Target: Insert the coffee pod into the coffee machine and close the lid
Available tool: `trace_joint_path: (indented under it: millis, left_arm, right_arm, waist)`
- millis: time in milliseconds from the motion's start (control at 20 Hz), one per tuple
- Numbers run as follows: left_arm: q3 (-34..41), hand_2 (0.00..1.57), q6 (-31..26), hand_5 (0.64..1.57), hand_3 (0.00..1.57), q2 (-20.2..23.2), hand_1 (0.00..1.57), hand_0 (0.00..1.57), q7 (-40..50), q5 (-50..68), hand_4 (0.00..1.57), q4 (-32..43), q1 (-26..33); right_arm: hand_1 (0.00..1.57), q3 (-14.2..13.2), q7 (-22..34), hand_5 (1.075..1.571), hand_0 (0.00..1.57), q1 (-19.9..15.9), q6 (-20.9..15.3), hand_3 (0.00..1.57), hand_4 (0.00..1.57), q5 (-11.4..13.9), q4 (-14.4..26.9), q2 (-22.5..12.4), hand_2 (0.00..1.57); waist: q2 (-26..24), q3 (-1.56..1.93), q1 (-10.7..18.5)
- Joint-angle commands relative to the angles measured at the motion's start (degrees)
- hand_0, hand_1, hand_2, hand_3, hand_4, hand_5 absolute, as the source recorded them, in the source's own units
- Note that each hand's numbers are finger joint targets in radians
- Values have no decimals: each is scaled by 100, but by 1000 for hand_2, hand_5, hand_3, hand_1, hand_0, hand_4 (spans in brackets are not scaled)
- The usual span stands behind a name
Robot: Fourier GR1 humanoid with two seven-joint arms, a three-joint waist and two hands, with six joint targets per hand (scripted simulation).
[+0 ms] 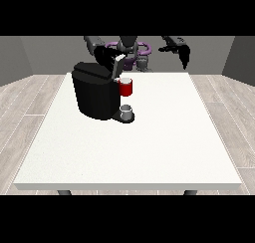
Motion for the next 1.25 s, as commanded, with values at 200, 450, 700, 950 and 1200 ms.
trace_joint_path:
  millis: [200, 450, 700, 950, 1200]
  left_arm:
    - [-46, 0, 99, 1571, 0, 53, 0, 0, -74, -33, 169, 93, 7]
    - [9, 0, 97, 1571, 0, 66, 0, 0, -228, 114, 181, 130, -141]
    - [43, 0, -64, 1571, 0, 242, 0, 0, -174, 191, 0, 200, -67]
    - [121, 0, 37, 1571, 0, 174, 0, 0, -680, 67, 185, 703, 216]
    - [65, 0, 62, 1571, 0, 13, 0, 0, -768, 98, 192, 624, 715]
  right_arm:
    - [0, 343, -116, 1571, 0, -215, -170, 0, 149, 512, 181, 194, 0]
    - [0, 21, -144, 1571, 0, -743, -38, 0, 116, 429, 355, -61, 0]
    - [0, 339, -284, 1571, 0, -412, -136, 0, 67, 451, 99, 556, 0]
    - [0, 1220, -618, 1571, 0, 668, -85, 0, 275, -319, -620, 742, 0]
    - [0, 1546, -797, 1571, 0, 2068, -396, 0, 157, -775, -882, 748, 0]
  waist:
    - [36, 7, 69]
    - [276, 7, 145]
    - [-53, 7, 1]
    - [-600, 6, -419]
    - [-1118, 7, -688]
